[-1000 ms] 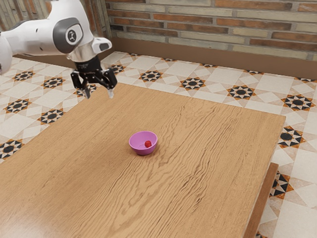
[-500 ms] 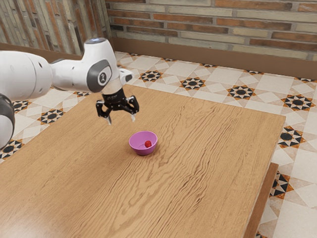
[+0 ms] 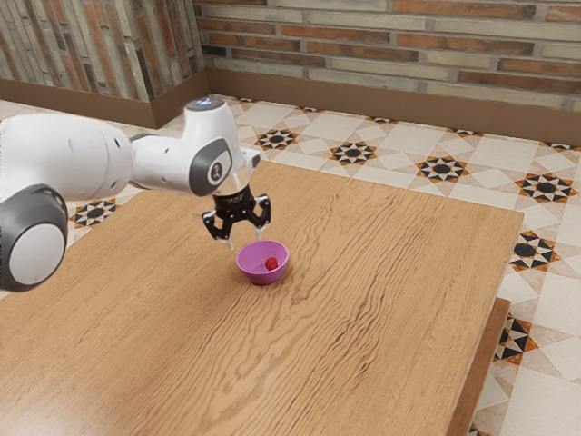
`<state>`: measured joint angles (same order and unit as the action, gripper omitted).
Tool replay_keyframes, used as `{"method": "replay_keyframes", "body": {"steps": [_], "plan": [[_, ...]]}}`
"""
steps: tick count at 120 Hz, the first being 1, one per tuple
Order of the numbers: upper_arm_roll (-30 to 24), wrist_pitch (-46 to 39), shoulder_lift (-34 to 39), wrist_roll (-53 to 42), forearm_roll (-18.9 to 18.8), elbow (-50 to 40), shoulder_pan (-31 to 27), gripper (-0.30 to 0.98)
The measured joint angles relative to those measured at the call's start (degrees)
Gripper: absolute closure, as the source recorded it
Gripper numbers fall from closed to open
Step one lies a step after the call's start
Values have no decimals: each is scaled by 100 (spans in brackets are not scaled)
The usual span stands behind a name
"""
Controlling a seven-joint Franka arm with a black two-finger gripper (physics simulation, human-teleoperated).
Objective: Take strawberry from the bowl
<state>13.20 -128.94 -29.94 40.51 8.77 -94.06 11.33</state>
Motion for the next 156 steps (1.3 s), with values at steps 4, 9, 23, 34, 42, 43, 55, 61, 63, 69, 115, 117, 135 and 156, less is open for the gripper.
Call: {"method": "replay_keyframes", "body": {"steps": [4,9,23,34,42,43,55,61,63,69,115,117,135,156], "plan": [[-11,-4,-45,92,1,55,0,31],[-23,-8,-107,201,3,124,1,32],[-69,-36,-286,470,18,253,1,34],[-86,-59,-385,650,37,296,2,35],[-88,-77,-455,763,55,334,1,37],[-88,-81,-464,776,56,338,2,37],[-105,-158,-551,921,91,357,11,39],[-122,-202,-571,985,109,359,21,39],[-125,-219,-577,1005,118,360,23,40],[-149,-268,-594,1061,147,360,27,40],[-175,-584,-713,1360,239,273,32,43],[-175,-601,-724,1369,239,273,33,43],[-177,-753,-784,1437,250,272,36,43],[-177,-865,-837,1497,255,272,36,43]]}}
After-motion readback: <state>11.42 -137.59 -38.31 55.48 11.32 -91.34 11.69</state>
